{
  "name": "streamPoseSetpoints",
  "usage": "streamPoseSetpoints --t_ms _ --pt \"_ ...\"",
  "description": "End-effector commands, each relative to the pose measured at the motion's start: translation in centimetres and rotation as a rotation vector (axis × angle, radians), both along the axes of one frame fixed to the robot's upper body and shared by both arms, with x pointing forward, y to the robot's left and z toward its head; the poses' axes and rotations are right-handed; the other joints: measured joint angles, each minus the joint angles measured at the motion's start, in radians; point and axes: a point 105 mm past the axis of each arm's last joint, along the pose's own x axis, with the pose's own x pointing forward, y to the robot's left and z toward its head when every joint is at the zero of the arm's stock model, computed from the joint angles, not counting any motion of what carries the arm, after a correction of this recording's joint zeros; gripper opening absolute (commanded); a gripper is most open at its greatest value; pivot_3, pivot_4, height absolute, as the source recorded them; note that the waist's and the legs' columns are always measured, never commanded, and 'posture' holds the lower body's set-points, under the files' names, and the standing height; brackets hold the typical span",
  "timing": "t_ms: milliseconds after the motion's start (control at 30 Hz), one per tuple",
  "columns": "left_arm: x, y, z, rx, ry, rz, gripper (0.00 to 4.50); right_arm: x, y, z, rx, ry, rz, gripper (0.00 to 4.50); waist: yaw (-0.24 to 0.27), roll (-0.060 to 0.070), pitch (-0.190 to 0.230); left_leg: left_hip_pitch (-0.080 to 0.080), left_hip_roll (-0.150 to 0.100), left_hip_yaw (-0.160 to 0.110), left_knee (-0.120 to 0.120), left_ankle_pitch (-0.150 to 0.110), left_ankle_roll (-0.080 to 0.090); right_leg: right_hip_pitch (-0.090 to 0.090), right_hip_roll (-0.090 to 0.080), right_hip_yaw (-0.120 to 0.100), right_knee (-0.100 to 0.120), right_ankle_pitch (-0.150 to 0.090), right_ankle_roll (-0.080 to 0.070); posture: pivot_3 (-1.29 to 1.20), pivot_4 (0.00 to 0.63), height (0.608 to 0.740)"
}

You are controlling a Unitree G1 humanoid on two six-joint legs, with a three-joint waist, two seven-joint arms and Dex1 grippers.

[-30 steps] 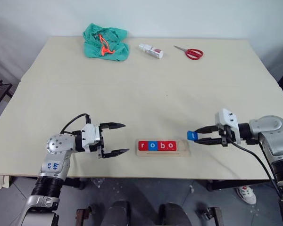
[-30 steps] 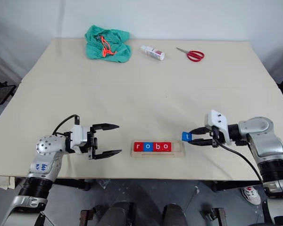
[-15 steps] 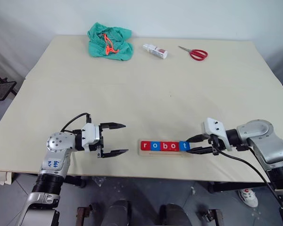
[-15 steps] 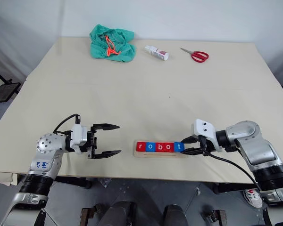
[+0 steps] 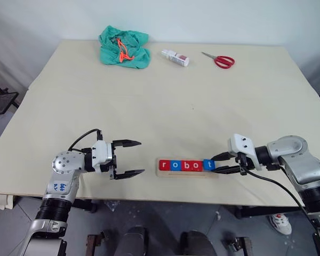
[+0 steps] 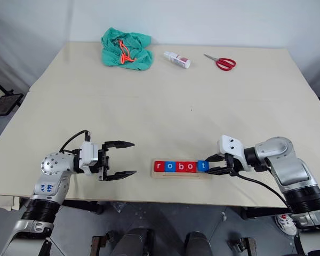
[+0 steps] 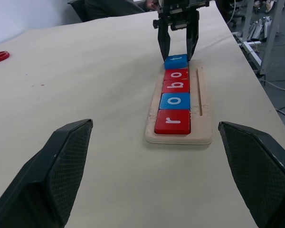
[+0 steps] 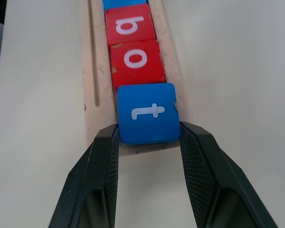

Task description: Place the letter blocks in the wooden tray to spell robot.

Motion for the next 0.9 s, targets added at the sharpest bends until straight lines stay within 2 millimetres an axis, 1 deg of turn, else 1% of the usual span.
streamPoseSetpoints --t_ms 33,67,133,233,267,300,400,533,700,800,900 --pt "-0.1 0.3 0.8 -0.003 -0.045 0.01 4.5 -0.4 0.8 0.6 0.017 -0.023 0.039 1.81 0.0 0.0 0.0 0.0 0.0 0.0 0.0 0.0 0.0 0.0 0.0 0.0 0.0 0.0 0.0 0.0 0.15 0.74" --pt "-0.1 0.3 0.8 -0.003 -0.046 0.01 4.5 -0.4 0.8 0.6 0.016 -0.024 0.039 2.2 0.0 0.0 0.0 0.0 0.0 0.0 0.0 0.0 0.0 0.0 0.0 0.0 0.0 0.0 0.0 0.0 0.15 0.74" --pt "0.0 0.3 0.8 -0.002 -0.047 0.011 4.5 -0.5 0.7 0.6 0.008 -0.024 0.04 2.82 0.0 0.0 0.0 0.0 0.0 0.0 0.0 0.0 0.0 0.0 0.0 0.0 0.0 0.0 0.0 0.0 0.15 0.74" --pt "0.1 0.3 0.8 -0.003 -0.048 0.011 4.5 -0.5 0.6 0.6 0.001 -0.027 0.037 3.85 0.0 0.0 0.0 0.0 0.0 0.0 0.0 0.0 0.0 0.0 0.0 0.0 0.0 0.0 0.0 0.0 0.15 0.74" --pt "0.1 0.3 0.8 -0.003 -0.048 0.011 4.5 -0.4 0.5 0.8 0.001 -0.037 0.029 4.3 0.0 0.0 0.0 0.0 0.0 0.0 0.0 0.0 0.0 0.0 0.0 0.0 0.0 0.0 0.0 0.0 0.15 0.74" --pt "0.1 0.3 0.8 -0.004 -0.048 0.011 4.5 -0.4 0.5 1.0 0.001 -0.045 0.023 4.47 0.0 0.0 0.0 0.0 0.0 0.0 0.0 0.0 0.0 0.0 0.0 0.0 0.0 0.0 0.0 0.0 0.15 0.74" --pt "0.2 0.3 0.8 -0.005 -0.047 0.013 4.5 -0.2 0.3 2.1 0.015 -0.074 0.005 4.47 0.0 0.0 0.0 0.0 0.0 0.0 0.0 0.0 0.0 0.0 0.0 0.0 0.0 0.0 0.0 0.0 0.15 0.74" --pt "0.2 0.1 0.8 -0.007 -0.048 0.01 4.5 0.6 0.3 3.3 0.054 -0.119 -0.062 4.47 0.0 0.0 0.0 0.0 0.0 0.0 0.0 0.0 0.0 0.0 0.0 0.0 0.0 0.0 0.0 0.0 0.15 0.74" --pt "0.3 0.0 0.8 -0.008 -0.047 0.007 4.5 0.8 -0.7 4.2 0.071 -0.142 -0.14 4.47 0.002 0.0 0.0 0.0 0.0 0.0 0.0 0.0 0.0 0.0 0.0 0.0 0.0 0.0 0.0 0.0 0.15 0.74" --pt "0.4 0.1 0.7 -0.008 -0.038 0.015 4.5 0.6 -1.2 4.4 0.093 -0.15 -0.182 3.89 0.003 0.0 0.0 0.0 0.0 0.0 0.0 0.0 0.0 0.0 0.0 0.0 0.0 0.0 0.0 0.0 0.15 0.74" --pt "0.5 0.2 0.7 -0.009 -0.033 0.022 4.5 0.1 -1.7 4.3 0.105 -0.143 -0.213 2.89 0.003 0.0 0.0 0.0 0.0 0.0 0.0 0.0 0.0 0.0 0.0 0.0 0.0 0.0 0.0 0.0 0.15 0.74"
